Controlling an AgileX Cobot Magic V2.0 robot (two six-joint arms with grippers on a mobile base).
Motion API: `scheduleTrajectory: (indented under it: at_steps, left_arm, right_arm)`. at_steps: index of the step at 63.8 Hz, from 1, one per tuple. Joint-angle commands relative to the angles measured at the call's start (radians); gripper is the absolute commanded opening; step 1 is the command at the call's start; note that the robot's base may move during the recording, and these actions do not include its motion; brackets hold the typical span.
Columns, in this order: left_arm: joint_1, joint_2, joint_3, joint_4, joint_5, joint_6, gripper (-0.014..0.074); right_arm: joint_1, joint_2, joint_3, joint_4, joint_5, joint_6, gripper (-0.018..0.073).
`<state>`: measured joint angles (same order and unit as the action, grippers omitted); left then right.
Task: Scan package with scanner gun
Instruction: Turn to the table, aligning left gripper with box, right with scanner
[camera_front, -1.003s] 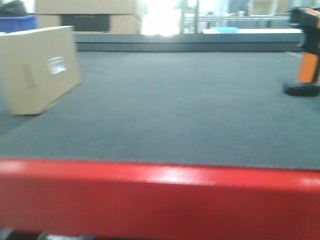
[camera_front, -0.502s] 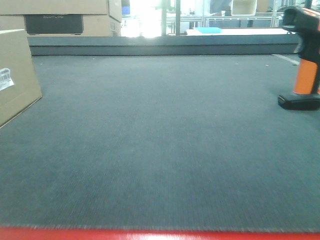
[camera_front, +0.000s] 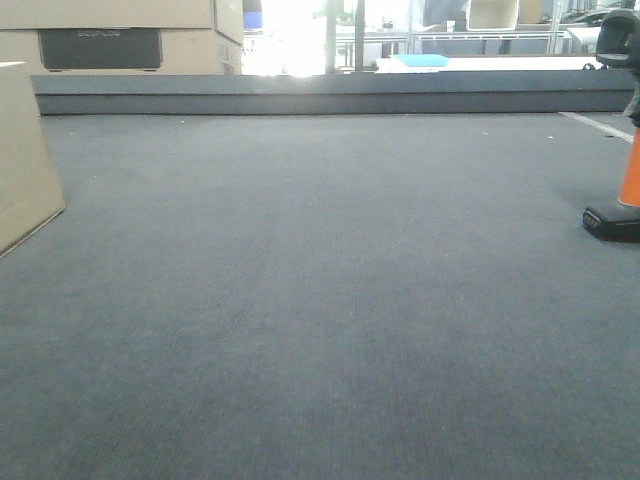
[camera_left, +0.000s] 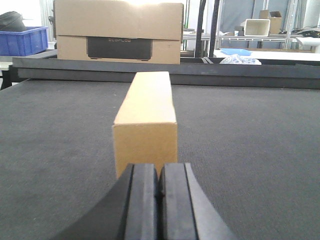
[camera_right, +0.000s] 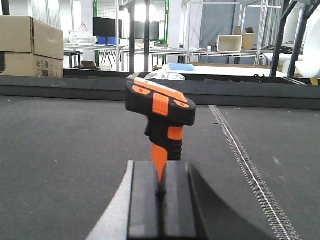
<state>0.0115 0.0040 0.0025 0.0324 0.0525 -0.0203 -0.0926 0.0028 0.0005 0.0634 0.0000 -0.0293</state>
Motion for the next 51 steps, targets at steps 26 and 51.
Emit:
scheduleTrajectory:
  at_steps: [26,51]
  left_arm:
    - [-0.005,-0.004,-0.002,-0.005,-0.017,0.003,-0.0111]
    - [-0.005,-0.004,-0.002,-0.005,-0.034,0.003,-0.0111]
  right_arm:
    - [-0.004,-0.003,0.0,-0.001,-0.016,-0.003,-0.0168]
    - [-0.004,-0.003,0.0,-0.001,-0.016,-0.003,-0.0168]
